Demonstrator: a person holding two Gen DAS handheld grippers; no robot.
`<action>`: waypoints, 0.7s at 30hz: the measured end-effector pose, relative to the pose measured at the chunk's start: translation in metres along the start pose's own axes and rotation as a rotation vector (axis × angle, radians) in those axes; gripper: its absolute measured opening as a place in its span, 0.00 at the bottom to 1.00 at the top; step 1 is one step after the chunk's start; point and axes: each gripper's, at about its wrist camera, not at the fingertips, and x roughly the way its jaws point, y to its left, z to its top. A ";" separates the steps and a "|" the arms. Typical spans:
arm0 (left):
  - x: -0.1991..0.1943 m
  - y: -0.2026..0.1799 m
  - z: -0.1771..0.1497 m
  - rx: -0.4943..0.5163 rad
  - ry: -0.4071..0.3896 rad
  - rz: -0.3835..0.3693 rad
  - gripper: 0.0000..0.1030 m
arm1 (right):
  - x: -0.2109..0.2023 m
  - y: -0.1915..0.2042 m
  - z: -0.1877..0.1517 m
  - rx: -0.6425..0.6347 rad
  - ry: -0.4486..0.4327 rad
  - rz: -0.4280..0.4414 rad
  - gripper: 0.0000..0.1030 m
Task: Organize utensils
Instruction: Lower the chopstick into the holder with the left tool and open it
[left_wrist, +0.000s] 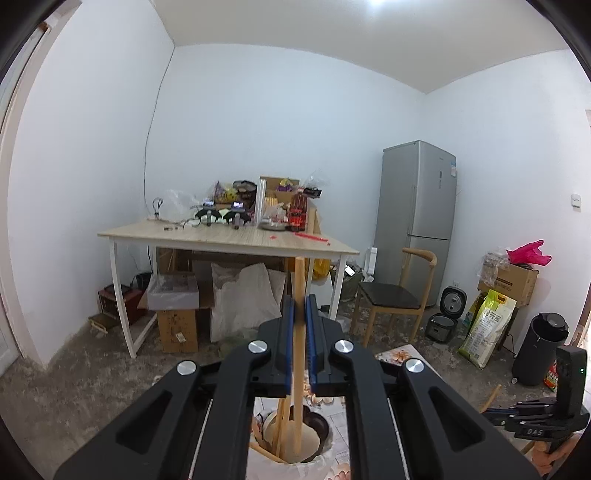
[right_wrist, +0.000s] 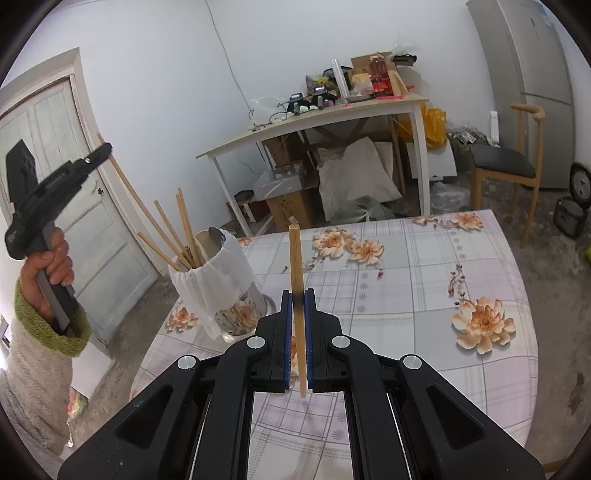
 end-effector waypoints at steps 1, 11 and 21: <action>0.004 0.003 -0.003 -0.010 0.010 0.001 0.05 | 0.000 0.000 0.000 0.000 0.002 0.000 0.04; 0.032 0.021 -0.034 -0.100 0.122 -0.044 0.05 | 0.007 0.003 -0.001 -0.004 0.021 -0.002 0.04; 0.034 0.024 -0.057 -0.149 0.240 -0.061 0.07 | 0.008 0.004 0.000 -0.012 0.026 -0.011 0.04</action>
